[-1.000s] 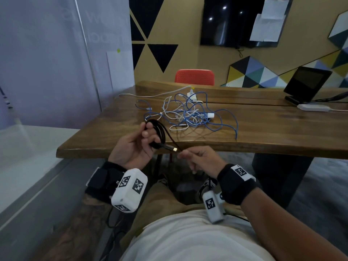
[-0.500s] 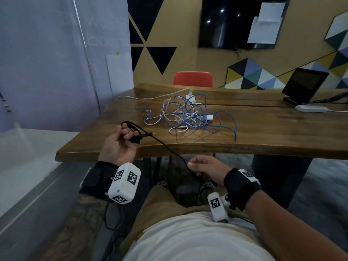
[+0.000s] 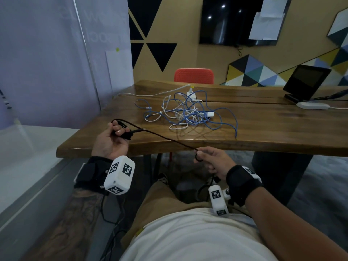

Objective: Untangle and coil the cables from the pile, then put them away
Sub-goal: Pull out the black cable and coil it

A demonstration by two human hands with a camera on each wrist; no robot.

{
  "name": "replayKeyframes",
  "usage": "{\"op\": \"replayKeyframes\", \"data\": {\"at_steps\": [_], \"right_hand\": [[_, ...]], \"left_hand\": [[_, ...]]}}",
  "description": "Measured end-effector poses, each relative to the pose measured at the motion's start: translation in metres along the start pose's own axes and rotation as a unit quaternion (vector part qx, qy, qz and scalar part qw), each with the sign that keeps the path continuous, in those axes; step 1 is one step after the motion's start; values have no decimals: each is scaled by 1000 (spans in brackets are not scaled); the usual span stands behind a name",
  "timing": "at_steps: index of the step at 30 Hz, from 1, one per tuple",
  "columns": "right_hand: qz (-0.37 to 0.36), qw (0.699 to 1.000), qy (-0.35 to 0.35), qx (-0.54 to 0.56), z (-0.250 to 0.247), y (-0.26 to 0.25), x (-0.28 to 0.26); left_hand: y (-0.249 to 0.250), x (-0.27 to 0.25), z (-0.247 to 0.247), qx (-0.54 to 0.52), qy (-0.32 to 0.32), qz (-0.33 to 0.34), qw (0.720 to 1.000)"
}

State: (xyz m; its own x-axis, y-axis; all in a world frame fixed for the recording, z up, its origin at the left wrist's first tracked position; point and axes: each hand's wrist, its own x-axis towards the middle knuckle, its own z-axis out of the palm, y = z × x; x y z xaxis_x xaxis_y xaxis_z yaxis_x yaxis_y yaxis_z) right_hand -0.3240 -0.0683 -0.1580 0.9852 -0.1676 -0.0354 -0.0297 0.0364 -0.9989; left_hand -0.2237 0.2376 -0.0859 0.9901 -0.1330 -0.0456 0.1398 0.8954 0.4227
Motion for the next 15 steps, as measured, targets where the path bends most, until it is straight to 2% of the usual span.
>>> {"op": "replayKeyframes", "data": {"at_steps": [3, 6, 10, 13, 15], "right_hand": [[16, 1000, 2, 8, -6, 3, 0], [5, 997, -22, -69, -6, 3, -3], [-36, 993, 60, -93, -9, 9, 4], [6, 987, 93, -131, -19, 9, 6], [43, 986, 50, -154, -24, 11, 4]], "left_hand": [[4, 11, -1, -9, 15, 7, 1000], [8, 29, 3, -40, 32, 15, 999], [11, 48, -1, -59, 40, 4, 997], [13, 55, -15, -82, 52, 4, 995], [12, 58, -24, -84, 61, 5, 995]]}}
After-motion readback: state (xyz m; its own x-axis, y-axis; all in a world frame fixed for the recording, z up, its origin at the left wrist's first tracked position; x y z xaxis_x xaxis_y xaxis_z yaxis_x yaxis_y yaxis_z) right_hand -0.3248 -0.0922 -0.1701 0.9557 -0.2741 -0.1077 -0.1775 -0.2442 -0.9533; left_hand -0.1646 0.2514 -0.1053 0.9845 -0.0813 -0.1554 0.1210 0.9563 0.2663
